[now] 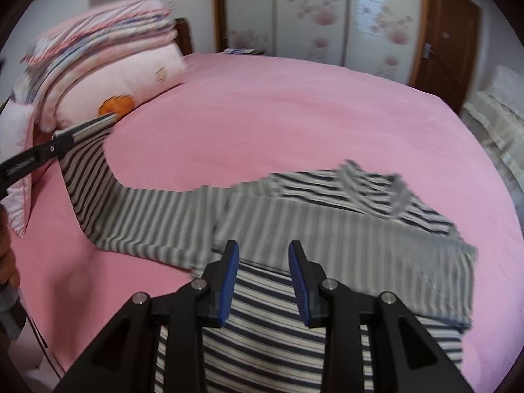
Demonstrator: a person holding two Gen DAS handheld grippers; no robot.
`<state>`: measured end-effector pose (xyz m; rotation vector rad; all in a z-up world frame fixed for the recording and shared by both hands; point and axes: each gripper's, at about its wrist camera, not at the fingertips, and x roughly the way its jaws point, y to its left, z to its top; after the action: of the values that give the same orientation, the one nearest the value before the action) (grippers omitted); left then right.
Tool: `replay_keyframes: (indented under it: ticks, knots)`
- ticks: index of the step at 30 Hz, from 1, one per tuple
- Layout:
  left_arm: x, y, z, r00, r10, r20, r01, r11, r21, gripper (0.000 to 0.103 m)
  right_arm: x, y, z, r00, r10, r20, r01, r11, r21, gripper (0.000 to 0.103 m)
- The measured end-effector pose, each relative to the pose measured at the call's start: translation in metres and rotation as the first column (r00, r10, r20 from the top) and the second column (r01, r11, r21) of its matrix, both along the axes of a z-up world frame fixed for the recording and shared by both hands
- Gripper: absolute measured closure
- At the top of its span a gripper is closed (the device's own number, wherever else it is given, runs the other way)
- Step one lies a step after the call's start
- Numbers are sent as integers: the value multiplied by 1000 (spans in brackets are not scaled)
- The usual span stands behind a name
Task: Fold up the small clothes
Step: 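Lay the held sleeve across the shirt body with the left tool, release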
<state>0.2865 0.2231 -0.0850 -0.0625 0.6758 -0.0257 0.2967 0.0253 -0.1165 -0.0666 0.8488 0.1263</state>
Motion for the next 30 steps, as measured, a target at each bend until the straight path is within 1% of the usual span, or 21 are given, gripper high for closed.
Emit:
replay_keyframes:
  ticks: [1,4,5,7,8,10,11,12,13,14,15,16,17,19,22,24,26,28,30]
  knots:
    - [-1,-31,0,997,-71,-10,71,997,-7,99,-6,-18,1,1000,-28,3,28,1000,5,72]
    - [-4,-93,-9,980,-196,-38,196,981,-12,99,-21,-64,0,995,-102,5,102,995,4,71]
    - [-8,-120,-20,970,-237,-58,238,971,3,99,-26,-79,-3,992,-128,3,128,992,-1,71]
    - [-11,-153,-41,953,-287,-102,289,957,9,98,-37,-108,-12,985,-173,-12,173,985,-10,71]
    - [-13,-170,-60,941,-309,-139,313,950,8,98,-41,-120,-17,981,-191,-25,190,982,-12,71]
    - [-22,-193,-89,920,-336,-202,343,939,-2,97,-50,-146,-32,973,-222,-67,221,975,-18,71]
    - [-26,-205,-109,908,-339,-245,347,938,-10,94,-53,-153,-38,970,-228,-86,228,974,-20,71]
    - [-28,-210,-123,898,-343,-274,352,936,-19,91,-56,-164,-46,966,-232,-112,232,973,-18,71]
    - [-30,-222,-130,893,-341,-294,350,937,-26,87,-60,-172,-52,963,-238,-128,238,971,-16,71]
    - [-39,-227,-142,889,-337,-311,343,939,-37,85,-63,-177,-57,960,-242,-141,242,970,-13,71]
    - [-43,-226,-148,885,-339,-319,341,939,-50,84,-65,-183,-62,958,-242,-154,244,970,-8,71]
    - [-51,-224,-153,882,-343,-324,341,938,-68,79,-67,-186,-66,957,-241,-164,244,970,-1,71]
    - [-63,-220,-155,882,-346,-320,338,937,-81,74,-68,-190,-69,956,-237,-172,242,970,8,71]
    - [-79,-216,-154,884,-353,-307,339,935,-101,69,-69,-188,-73,959,-219,-181,227,974,23,71]
    - [-91,-202,-140,894,-323,-310,309,946,-95,68,-68,-180,-71,969,-181,-166,189,981,31,71]
    - [-98,-184,-128,914,-279,-294,266,960,-87,68,-64,-166,-65,979,-140,-150,148,988,41,71]
    - [-100,-163,-115,939,-219,-266,212,976,-56,68,-62,-155,-57,985,-103,-135,110,993,45,71]
    - [-99,-142,-102,964,-139,-228,144,990,6,68,-57,-136,-49,991,-54,-120,60,997,49,71]
    - [-94,-118,-91,980,-45,-193,60,996,73,61,-53,-116,-43,995,-9,-103,14,999,48,71]
